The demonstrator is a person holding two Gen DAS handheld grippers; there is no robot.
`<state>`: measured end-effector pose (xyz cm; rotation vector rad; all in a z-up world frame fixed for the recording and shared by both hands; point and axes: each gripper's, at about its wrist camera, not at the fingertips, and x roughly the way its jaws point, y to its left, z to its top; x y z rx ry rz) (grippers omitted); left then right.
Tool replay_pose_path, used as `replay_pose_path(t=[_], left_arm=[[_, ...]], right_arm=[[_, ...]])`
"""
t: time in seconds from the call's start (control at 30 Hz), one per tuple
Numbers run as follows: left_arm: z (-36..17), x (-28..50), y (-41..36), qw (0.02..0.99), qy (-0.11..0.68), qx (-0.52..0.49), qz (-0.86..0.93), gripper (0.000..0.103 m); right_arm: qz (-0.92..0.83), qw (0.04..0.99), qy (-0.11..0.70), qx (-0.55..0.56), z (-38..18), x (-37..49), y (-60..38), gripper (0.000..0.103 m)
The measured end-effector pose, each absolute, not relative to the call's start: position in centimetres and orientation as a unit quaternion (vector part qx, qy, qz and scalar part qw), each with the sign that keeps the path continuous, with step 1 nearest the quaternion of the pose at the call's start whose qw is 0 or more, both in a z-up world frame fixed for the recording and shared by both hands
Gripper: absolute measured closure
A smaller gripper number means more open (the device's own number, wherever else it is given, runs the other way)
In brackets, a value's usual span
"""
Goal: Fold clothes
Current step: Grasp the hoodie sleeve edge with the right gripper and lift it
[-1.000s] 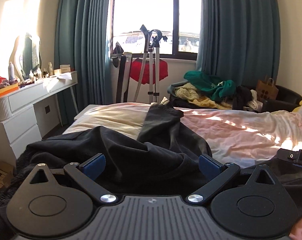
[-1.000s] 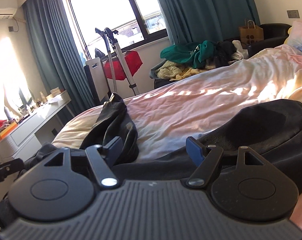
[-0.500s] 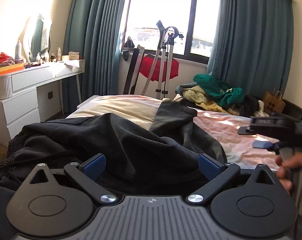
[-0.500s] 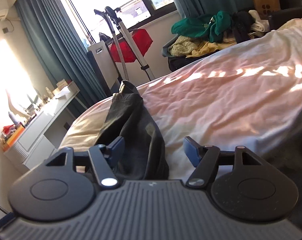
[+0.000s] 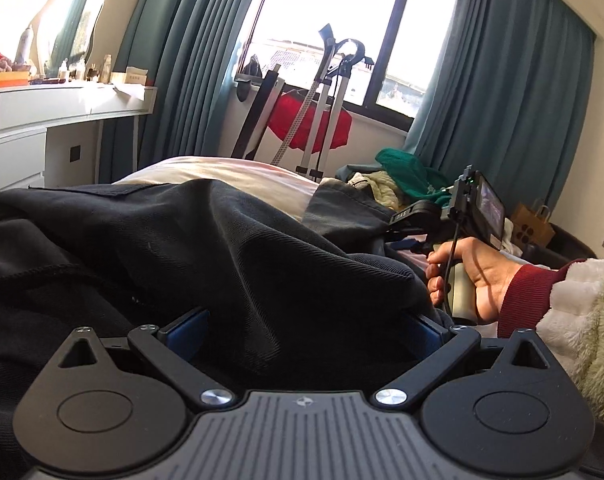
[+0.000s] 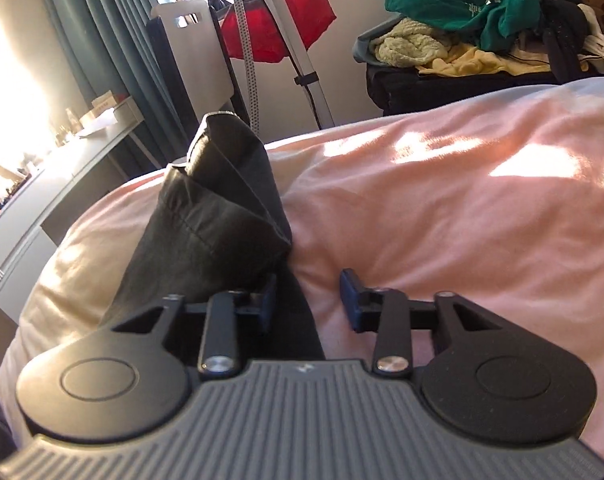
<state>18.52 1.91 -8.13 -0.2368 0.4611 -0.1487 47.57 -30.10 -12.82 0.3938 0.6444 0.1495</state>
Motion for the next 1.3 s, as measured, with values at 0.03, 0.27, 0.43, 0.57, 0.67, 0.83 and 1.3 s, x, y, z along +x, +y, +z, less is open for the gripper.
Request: replay_pose_path(t=[0.03, 0.27, 0.43, 0.57, 0.67, 0.83, 1.3], left_arm=[[-8.3, 18.8, 2.0, 0.963, 0.230, -0.120, -0.074, 0.002], [-8.0, 18.2, 2.7, 0.962, 0.228, -0.132, -0.074, 0.002], [-6.6, 16.8, 2.8, 0.957, 0.236, -0.152, -0.074, 0.002], [-5.7, 15.6, 2.4, 0.955, 0.241, -0.151, -0.080, 0.002], [-5.4, 15.3, 2.0, 0.960, 0.230, -0.143, -0.073, 0.002], [-5.7, 15.6, 1.9, 0.961, 0.226, -0.141, -0.075, 0.002], [-9.4, 18.2, 1.7, 0.959, 0.238, -0.132, -0.082, 0.002]], right_arm=[[0.079, 0.925, 0.309, 0.204, -12.5, 47.5, -30.3, 0.100], [0.003, 0.957, 0.200, 0.210, -5.5, 43.0, -34.6, 0.100], [-0.032, 0.952, 0.223, 0.209, -2.9, 40.1, -40.1, 0.100], [0.014, 0.933, 0.265, 0.243, -4.8, 38.7, -40.5, 0.098], [0.042, 0.923, 0.289, 0.251, -6.5, 39.1, -38.5, 0.095], [0.075, 0.914, 0.352, 0.186, -9.3, 42.4, -32.9, 0.072], [0.105, 0.916, 0.337, 0.190, -12.2, 46.8, -29.7, 0.098]])
